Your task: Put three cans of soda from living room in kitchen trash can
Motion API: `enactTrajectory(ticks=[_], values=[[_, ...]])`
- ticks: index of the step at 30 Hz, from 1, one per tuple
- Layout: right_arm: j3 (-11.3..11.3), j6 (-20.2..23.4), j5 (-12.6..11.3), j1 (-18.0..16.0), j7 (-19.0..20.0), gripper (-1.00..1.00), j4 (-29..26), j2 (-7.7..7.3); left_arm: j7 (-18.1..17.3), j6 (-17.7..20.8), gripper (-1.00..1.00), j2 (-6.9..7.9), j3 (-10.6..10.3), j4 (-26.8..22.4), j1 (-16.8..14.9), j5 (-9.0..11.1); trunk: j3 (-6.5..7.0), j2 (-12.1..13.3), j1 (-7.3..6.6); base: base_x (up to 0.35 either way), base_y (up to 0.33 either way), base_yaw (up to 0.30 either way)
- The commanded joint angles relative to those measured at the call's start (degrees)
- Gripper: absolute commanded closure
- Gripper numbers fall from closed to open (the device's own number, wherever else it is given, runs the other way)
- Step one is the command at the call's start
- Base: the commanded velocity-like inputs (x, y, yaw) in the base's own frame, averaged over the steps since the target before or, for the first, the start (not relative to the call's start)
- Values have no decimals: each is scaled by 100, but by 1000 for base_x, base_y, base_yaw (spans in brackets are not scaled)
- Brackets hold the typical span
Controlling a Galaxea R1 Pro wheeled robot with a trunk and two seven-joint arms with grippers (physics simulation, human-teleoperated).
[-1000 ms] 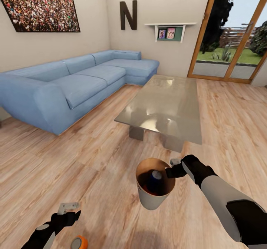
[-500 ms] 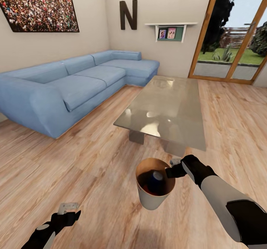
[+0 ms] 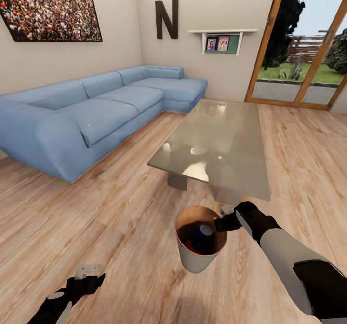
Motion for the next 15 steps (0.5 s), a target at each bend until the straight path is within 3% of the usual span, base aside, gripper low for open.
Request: enactTrajectory(ticks=[1, 6, 11, 15], values=[[-9, 20, -89, -2, -31, 100, -3, 0, 3, 0, -100, 0, 1, 0, 0, 1, 1, 0, 0, 56, 0, 0], [-10, 20, -89, 0, -31, 100, -3, 0, 36, 75, -100, -6, 0, -3, -3, -3, 1, 0, 0, 17, 0, 0], [-11, 20, -90, 1, -31, 100, -3, 1, 39, 494, -100, -109, -3, 8, -4, -14, 1, 0, 0, 3, 0, 0], [-8, 20, -96, 2, -31, 100, -3, 1, 12, 609, -100, -132, -5, 289, -5, -21, 1, 0, 0, 0, 0, 0]])
